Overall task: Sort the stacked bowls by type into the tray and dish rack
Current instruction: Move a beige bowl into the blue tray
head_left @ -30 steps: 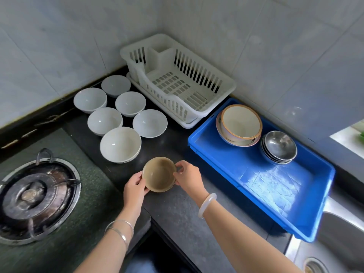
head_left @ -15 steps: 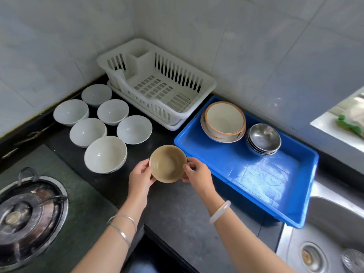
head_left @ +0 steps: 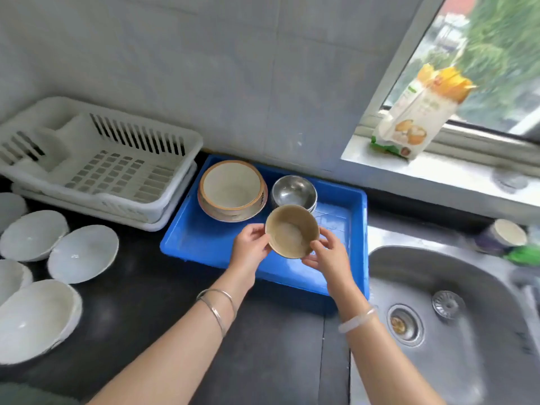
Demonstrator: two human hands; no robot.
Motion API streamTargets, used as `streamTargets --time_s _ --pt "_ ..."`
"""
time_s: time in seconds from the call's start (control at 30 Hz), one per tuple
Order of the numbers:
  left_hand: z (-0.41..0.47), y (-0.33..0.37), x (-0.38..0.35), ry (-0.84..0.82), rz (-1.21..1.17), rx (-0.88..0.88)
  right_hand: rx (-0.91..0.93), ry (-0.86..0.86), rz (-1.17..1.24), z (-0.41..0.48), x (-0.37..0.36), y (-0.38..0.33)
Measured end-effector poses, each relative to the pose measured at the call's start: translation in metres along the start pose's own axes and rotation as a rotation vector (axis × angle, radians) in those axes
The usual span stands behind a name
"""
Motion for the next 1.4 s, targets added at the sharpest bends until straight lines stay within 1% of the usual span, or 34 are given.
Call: streamTargets --time_s 0.1,0.23,0.3,0.43,0.57,0.7,0.83,0.97,1.27,1.4 --pt "0.005 -0.015 -0.046 -0.093 0.04 0.061 -0.047 0.121 0.079 0.02 0.034 0.01" --pt "0.014 -0.039 -0.087 -0.175 0.043 0.221 -0.115 0.286 0.133 0.041 0.063 0.023" --pt "0.021 -0.05 -0.097 -0.157 0.064 0.25 -0.131 0.318 0.14 0.048 0.064 0.028" --pt "0.037 -0.064 -0.112 -0.099 0.088 0.242 -0.138 0.363 0.105 0.064 0.055 0.037" --pt "0.05 -0.068 -0.123 -0.06 0.071 0.215 -0.107 0.364 0.07 0.081 0.042 0.042" --pt "0.055 -0.07 -0.135 -0.086 0.055 0.18 -0.142 0.388 0.048 0.099 0.038 0.048" --pt "0.059 -0.073 -0.148 -0.091 0.017 0.192 -0.157 0.401 0.05 0.112 0.035 0.05" --pt "0.066 -0.074 -0.159 -0.086 -0.005 0.184 -0.171 0.417 0.12 0.125 0.031 0.049" --pt "0.077 -0.079 -0.176 -0.086 0.076 0.14 -0.179 0.381 0.198 0.14 0.03 0.036" --pt "0.082 -0.08 -0.18 -0.084 0.104 0.128 -0.197 0.379 0.171 0.146 0.03 0.032"
Point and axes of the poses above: each hand's wrist, its own z-axis towards the middle knuckle, its own x-axis out of the back of the hand, y = z × x, the point moved 4 cm from there along z, towards the middle knuckle, and after that the axes turned 12 degrees about y, right-handed, at the moved point
